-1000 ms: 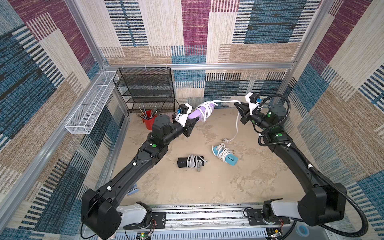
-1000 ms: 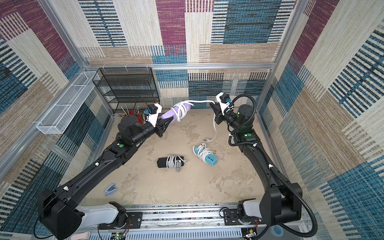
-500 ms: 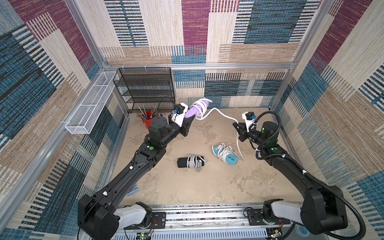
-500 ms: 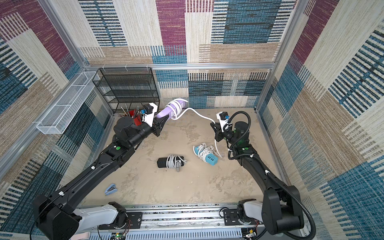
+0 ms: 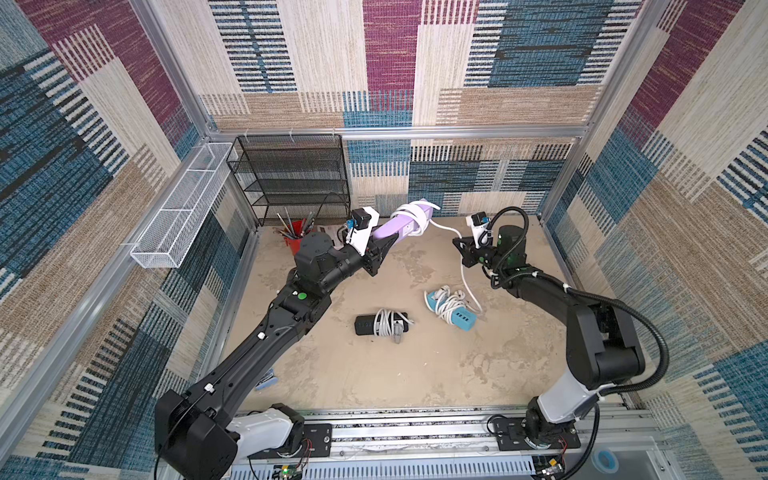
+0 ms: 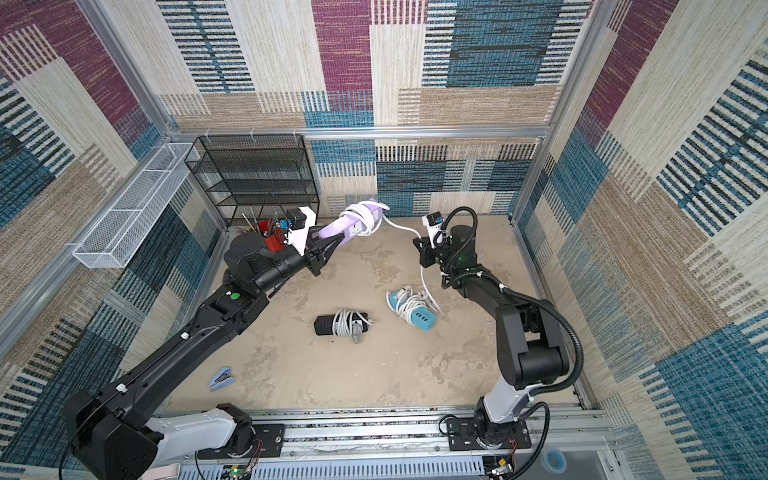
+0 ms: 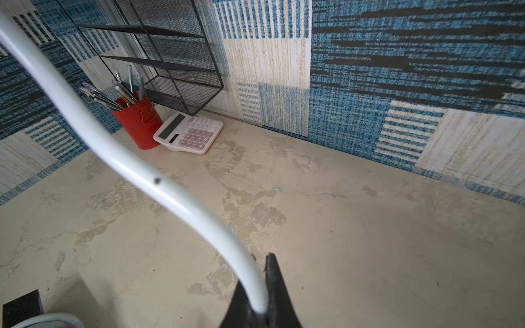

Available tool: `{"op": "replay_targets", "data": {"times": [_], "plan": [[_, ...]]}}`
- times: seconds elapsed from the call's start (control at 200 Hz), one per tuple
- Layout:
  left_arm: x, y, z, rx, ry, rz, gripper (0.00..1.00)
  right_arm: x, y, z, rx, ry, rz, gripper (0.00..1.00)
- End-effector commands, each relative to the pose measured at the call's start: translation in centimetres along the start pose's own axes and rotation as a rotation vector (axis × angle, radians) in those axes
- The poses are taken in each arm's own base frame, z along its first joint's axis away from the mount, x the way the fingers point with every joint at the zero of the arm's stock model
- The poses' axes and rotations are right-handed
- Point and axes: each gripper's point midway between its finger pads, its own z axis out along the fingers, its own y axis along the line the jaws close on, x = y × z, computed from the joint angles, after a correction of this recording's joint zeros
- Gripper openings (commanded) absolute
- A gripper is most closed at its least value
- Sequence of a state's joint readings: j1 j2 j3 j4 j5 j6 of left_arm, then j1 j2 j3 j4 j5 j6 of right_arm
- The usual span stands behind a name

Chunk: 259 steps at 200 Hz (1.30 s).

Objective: Unwrap the cord wrapped around the power strip
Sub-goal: Unwrap the power cord from the power strip.

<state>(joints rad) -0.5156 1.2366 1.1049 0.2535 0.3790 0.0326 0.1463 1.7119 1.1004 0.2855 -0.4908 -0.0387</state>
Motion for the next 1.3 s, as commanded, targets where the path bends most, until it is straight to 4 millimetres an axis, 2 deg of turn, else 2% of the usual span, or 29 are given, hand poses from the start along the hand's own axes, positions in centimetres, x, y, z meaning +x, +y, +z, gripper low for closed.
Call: {"op": "replay_targets", "data": {"times": [0.0,0.16,0.24,0.255,0.285,0.526,0.616,0.716,0.811,0.987,1.002,1.132,1.292], "plan": [[-2.5,-2.1,0.2,0.12,-0.088,-0.021,0.0,-1.7,-1.0,1.9,0.0,-0.008,-0.008,0.0],[-1.9,-4.0,1.0,0.221,-0.067,-0.064,0.0,-5.2,-2.9,4.4,0.03,-0.013,-0.058,0.0],[-1.2,-4.3,1.5,0.233,-0.049,-0.078,0.0,-7.6,-3.3,4.9,0.037,-0.03,-0.085,0.0],[-1.1,-4.4,1.6,0.234,-0.047,-0.078,0.0,-7.5,-3.4,5.0,0.037,-0.024,-0.082,0.0],[-0.8,-4.4,1.7,0.236,-0.037,-0.077,0.0,-9.6,-3.3,4.6,0.041,-0.055,-0.101,0.0],[1.8,-3.4,2.9,0.185,0.031,-0.071,0.0,-18.8,-3.0,0.7,0.077,-0.164,-0.185,0.0],[2.4,-2.4,3.1,0.131,0.049,-0.059,0.0,-21.4,-3.2,-1.5,0.113,-0.192,-0.215,0.0],[2.8,-0.7,3.1,0.033,0.063,-0.041,0.0,-23.1,-3.5,-4.4,0.163,-0.224,-0.228,0.0],[2.9,0.9,2.9,-0.06,0.075,-0.016,0.0,-23.3,-4.4,-7.3,0.244,-0.244,-0.225,0.0],[2.7,3.6,1.9,-0.224,0.081,0.034,0.0,-20.3,-6.4,-10.7,0.368,-0.228,-0.174,0.0],[2.7,3.8,1.8,-0.24,0.083,0.039,0.0,-19.1,-6.7,-10.6,0.375,-0.21,-0.163,0.0],[2.2,5.8,0.8,-0.368,0.089,0.084,0.0,-15.1,-8.3,-11.3,0.437,-0.167,-0.096,0.0],[1.5,7.5,-0.6,-0.48,0.081,0.117,0.0,-15.2,-8.8,-12.7,0.482,-0.179,-0.057,0.0]]}}
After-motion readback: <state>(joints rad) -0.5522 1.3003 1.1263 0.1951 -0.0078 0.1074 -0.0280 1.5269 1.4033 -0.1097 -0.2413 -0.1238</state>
